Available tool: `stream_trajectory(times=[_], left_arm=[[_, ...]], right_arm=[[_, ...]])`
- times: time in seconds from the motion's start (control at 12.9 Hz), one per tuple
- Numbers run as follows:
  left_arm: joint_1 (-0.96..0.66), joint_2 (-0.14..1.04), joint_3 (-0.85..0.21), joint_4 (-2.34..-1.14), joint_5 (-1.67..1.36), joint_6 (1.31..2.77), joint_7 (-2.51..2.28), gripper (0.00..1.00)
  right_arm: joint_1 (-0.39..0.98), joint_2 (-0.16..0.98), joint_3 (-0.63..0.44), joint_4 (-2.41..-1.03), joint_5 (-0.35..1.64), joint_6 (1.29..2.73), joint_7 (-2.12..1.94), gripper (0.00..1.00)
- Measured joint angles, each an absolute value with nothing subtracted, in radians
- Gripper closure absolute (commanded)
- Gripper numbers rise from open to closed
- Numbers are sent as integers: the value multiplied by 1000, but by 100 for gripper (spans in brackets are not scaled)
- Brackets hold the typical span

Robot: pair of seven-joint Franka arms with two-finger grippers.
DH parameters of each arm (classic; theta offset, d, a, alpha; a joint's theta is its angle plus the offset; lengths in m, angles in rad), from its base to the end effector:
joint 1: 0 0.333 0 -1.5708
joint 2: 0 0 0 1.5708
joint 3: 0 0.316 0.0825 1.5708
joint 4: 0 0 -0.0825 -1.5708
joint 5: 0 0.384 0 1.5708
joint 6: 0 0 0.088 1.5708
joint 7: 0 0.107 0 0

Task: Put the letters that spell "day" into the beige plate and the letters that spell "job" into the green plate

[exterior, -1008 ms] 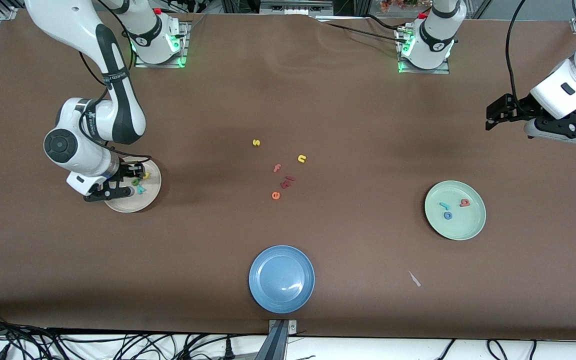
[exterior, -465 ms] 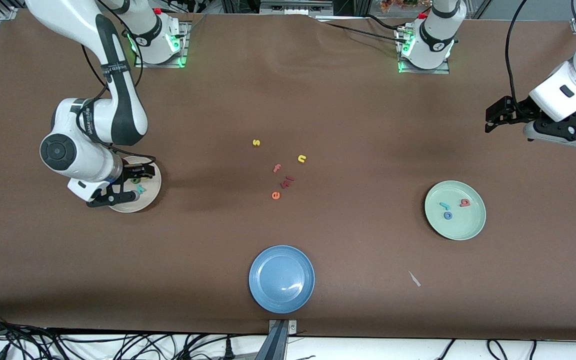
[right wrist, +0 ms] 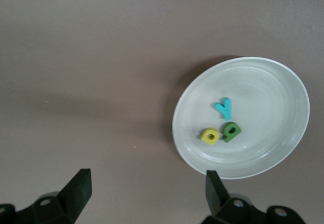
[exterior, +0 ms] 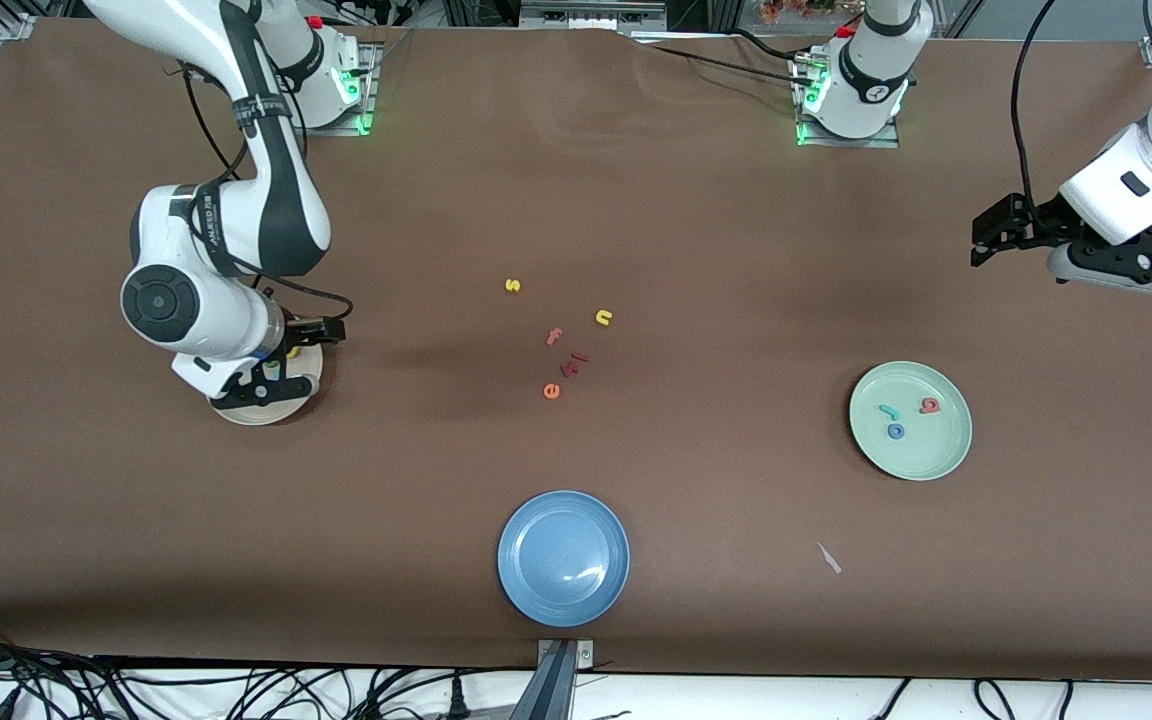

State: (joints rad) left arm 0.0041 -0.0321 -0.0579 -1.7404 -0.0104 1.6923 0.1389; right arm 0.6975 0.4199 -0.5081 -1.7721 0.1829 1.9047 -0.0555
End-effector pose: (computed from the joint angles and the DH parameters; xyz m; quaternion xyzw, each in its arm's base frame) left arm 0.5494 -0.0310 0.5722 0.9954 -0.0955 -0.0078 0.0046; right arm 0.6010 0.1524 0.3320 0.9894 0.0885 -0.1124 0.0266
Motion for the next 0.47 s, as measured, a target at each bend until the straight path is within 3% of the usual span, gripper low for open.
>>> stream_trajectory(times=[0.16,0.31,0.47], left_arm=[[4,-32,-56,-1740,-10,1688,139,0],[4,-31,-54,-1740,-10,1684,139,0],[4,-31,-54,-1740,-10,1683,139,0]], right_arm=[[658,382,-423,-1756,122,1888,-17,0],[543,313,-268,-1762,39,1870,22,0],[466,237,-202,-1769,18,1835,29,0]])
